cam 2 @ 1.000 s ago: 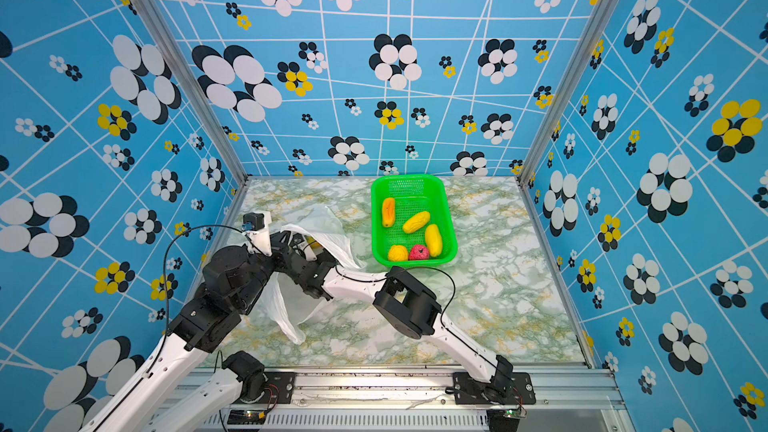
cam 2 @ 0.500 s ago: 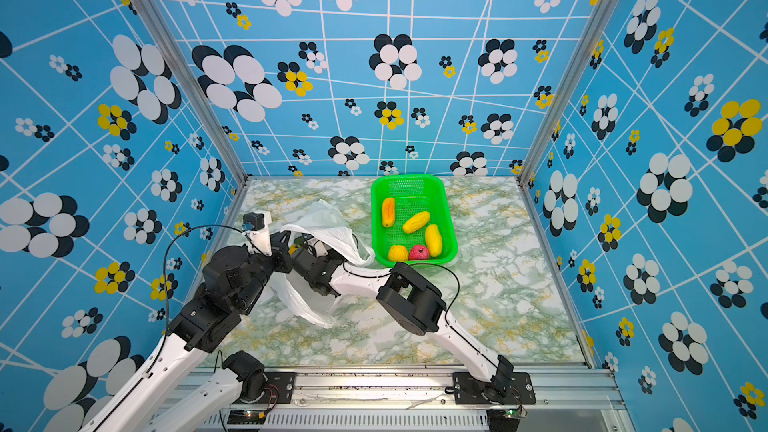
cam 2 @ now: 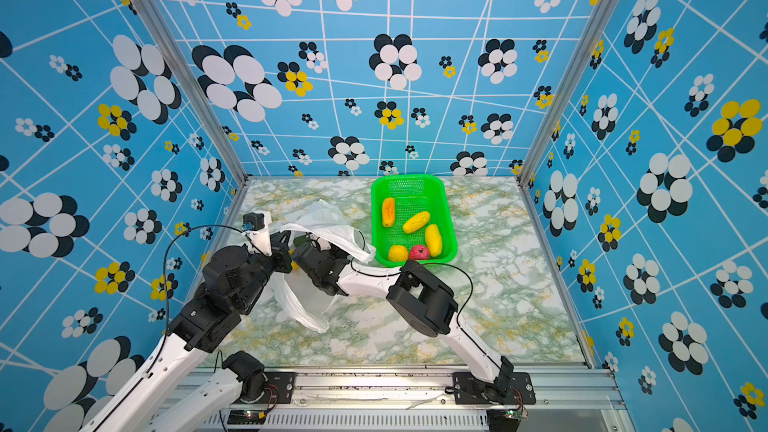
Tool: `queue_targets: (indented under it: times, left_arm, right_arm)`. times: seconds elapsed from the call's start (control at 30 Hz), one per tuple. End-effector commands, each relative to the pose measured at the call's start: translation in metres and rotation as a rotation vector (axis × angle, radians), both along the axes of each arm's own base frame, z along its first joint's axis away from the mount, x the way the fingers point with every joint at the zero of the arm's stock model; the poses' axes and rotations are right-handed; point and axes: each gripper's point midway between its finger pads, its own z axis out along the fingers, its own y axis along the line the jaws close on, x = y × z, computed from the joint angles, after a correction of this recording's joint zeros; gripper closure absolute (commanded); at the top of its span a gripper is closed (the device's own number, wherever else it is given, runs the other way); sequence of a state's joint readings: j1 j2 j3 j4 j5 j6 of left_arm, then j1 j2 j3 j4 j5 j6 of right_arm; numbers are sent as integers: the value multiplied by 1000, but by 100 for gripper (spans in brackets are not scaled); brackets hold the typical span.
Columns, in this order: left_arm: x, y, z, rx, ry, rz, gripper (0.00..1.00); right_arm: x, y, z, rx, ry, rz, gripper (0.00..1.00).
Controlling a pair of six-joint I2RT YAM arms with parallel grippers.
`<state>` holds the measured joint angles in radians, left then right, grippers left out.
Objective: Untie the knot of the plastic bag and take out the fruit
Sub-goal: 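Lower the right gripper into the bag toward the green fruit, then close the right gripper on the green fruit and lift it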
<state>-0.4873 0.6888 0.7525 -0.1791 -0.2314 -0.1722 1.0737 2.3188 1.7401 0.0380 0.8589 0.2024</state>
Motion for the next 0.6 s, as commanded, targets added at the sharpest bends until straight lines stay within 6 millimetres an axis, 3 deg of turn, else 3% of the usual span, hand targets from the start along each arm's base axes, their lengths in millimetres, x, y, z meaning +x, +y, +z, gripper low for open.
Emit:
queue_targets:
  times: [0.0, 0.1, 0.3, 0.43, 0.57]
  left_arm:
    - [-2, -2, -2, -13, 0, -10, 100]
    - [-1, -2, -2, -13, 0, -11, 100]
    - [-2, -2, -2, -12, 1, -12, 100]
    - [-2, -2, -2, -13, 0, -12, 100]
    - [-2, -2, -1, -15, -1, -12, 100]
  right_arm:
    - [17, -14, -10, -8, 6, -71, 1]
    - [19, -8, -21, -2, 34, -44, 1]
    - [9, 22, -50, 55, 146, 117, 1]
    - [2, 42, -60, 97, 205, 227, 1]
    - [-1, 49, -68, 144, 254, 266, 1]
